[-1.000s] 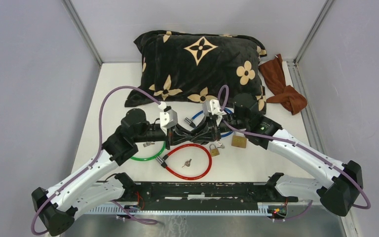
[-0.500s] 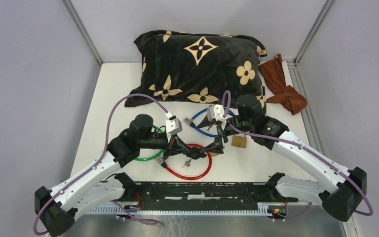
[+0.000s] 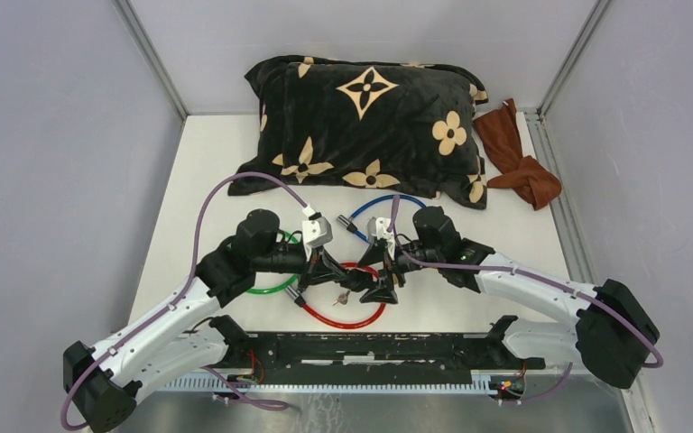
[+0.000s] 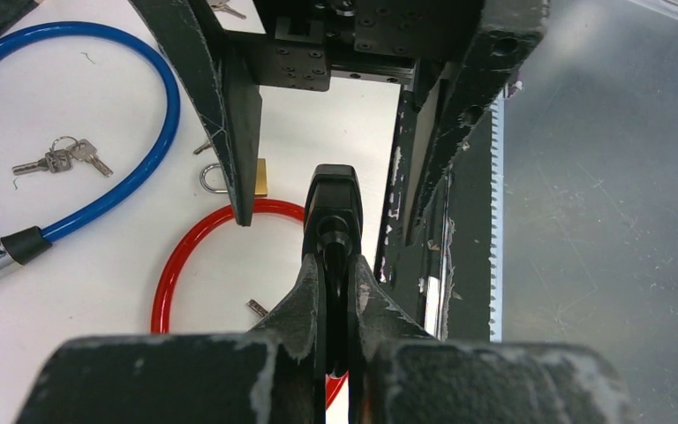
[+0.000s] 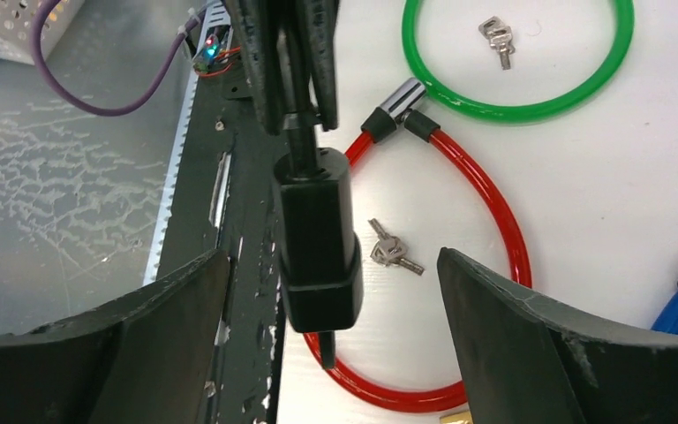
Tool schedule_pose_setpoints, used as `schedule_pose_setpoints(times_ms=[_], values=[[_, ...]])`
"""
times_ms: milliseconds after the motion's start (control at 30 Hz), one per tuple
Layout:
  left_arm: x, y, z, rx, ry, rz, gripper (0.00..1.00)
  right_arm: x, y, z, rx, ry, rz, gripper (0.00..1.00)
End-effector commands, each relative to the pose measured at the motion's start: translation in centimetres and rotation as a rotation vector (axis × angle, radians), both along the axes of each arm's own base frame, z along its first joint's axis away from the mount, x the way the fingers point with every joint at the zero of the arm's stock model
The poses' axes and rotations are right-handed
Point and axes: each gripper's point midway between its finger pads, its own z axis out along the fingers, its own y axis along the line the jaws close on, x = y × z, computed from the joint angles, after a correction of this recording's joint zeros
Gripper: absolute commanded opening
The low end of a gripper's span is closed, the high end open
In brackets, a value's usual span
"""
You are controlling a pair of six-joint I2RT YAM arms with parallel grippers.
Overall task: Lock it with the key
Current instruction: Lock the lock.
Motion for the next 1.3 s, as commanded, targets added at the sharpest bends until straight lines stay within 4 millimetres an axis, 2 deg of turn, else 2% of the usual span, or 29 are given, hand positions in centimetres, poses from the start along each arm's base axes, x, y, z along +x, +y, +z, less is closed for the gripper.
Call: schedule_pose_setpoints(times_ms=[0, 167, 367, 400, 433, 467, 533, 667, 867, 900, 967, 1033, 1167, 1267], values=[[0.0, -0.6, 3.1, -0.112, -0.075, -0.021, 0.02, 1.1, 1.8, 1.8, 0.126, -0.027, -0.034, 0.88], [0.0, -0.6, 3.4, -0.131, -0.067, -0.019, 0.02, 0.9, 2.7, 1.7, 0.134, -0.017, -0.009, 0.66], [0.0, -0.6, 3.5, -0.144, -0.053, -0.015, 0.02, 0.4, 3.3, 0.7, 0.106, 0.001, 0.022, 0.62], [0.0, -0.6, 3.5, -0.144, -0.052, -0.016, 0.02, 0.3, 3.3, 0.6, 0.102, 0.002, 0.028, 0.58], [0.0, -0.6, 3.5, -0.146, -0.053, -0.018, 0.02, 0.2, 3.4, 0.6, 0.101, 0.004, 0.034, 0.53], [0.0, -0.6, 3.5, -0.147, -0.052, -0.017, 0.02, 0.1, 3.4, 0.6, 0.103, 0.006, 0.034, 0.39], [0.0, -0.7, 3.5, -0.149, -0.052, -0.020, 0.02, 0.2, 3.4, 1.1, 0.117, -0.001, 0.028, 0.20], [-0.1, -0.7, 3.1, -0.154, -0.039, -0.018, 0.02, 0.0, 3.7, 3.7, 0.199, -0.020, 0.035, 0.01], [-0.6, -0.7, 2.8, -0.173, -0.024, -0.036, 0.02, -0.5, 3.5, 7.8, 0.312, -0.072, 0.043, 0.00], [-0.5, -0.6, 2.8, -0.174, -0.029, -0.029, 0.06, -0.4, 3.3, 7.9, 0.309, -0.081, 0.038, 0.00], [-0.1, -0.5, 3.2, -0.179, -0.049, -0.008, 0.29, -0.3, 3.1, 7.6, 0.288, -0.095, 0.025, 0.00], [0.2, -0.4, 3.8, -0.181, -0.073, -0.003, 0.43, -0.2, 2.9, 7.1, 0.271, -0.090, 0.018, 0.00], [0.7, 0.3, 4.5, -0.159, -0.103, 0.016, 0.55, -0.1, 2.5, 6.8, 0.254, -0.094, 0.004, 0.00], [1.3, 0.9, 5.0, -0.122, -0.150, 0.042, 0.54, -0.1, 2.3, 6.8, 0.235, -0.113, 0.007, 0.00]])
